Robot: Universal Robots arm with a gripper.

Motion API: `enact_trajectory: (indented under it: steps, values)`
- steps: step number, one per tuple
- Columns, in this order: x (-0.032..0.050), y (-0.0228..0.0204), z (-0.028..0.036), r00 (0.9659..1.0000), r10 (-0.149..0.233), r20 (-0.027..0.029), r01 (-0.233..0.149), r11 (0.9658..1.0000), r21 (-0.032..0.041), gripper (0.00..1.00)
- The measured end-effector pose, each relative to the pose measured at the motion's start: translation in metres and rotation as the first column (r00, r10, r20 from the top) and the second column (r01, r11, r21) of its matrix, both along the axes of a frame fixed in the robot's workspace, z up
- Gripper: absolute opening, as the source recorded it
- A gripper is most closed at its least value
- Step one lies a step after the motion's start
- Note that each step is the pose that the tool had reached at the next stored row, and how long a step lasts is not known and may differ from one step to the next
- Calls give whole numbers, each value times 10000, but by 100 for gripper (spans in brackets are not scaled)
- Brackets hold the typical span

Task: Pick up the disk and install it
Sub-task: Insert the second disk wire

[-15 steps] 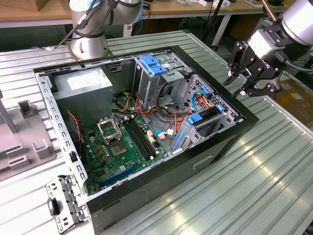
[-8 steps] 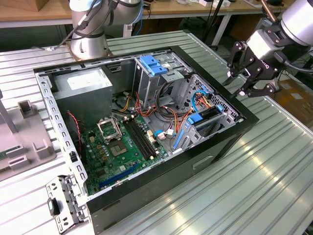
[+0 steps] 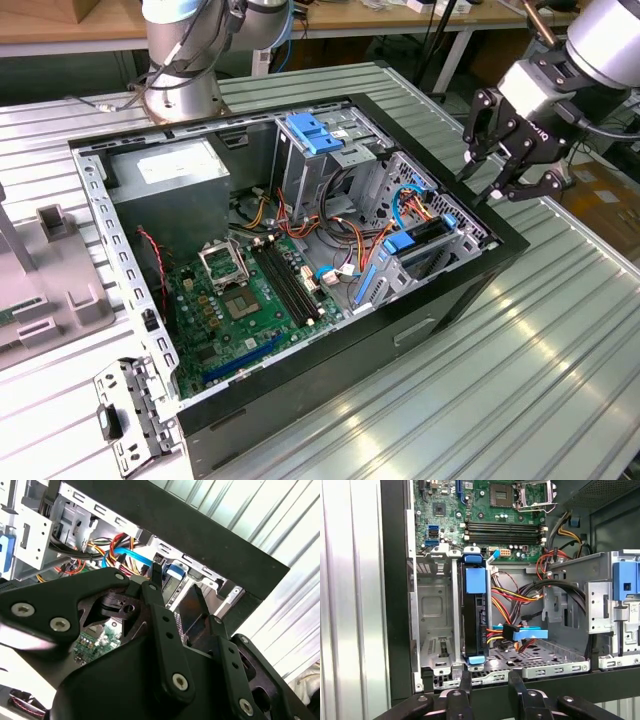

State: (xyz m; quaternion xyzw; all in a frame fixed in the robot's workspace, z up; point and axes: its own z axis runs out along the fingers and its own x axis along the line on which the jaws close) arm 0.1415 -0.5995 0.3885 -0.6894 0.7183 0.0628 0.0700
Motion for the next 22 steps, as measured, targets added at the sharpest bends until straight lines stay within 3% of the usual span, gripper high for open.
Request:
enact_trajectory:
  steps: [12,22]
  values:
    - [-49,4,-3,10000,0,0,0,10000,-1,42]
    - [-175,28,-28,10000,0,0,0,10000,8,42]
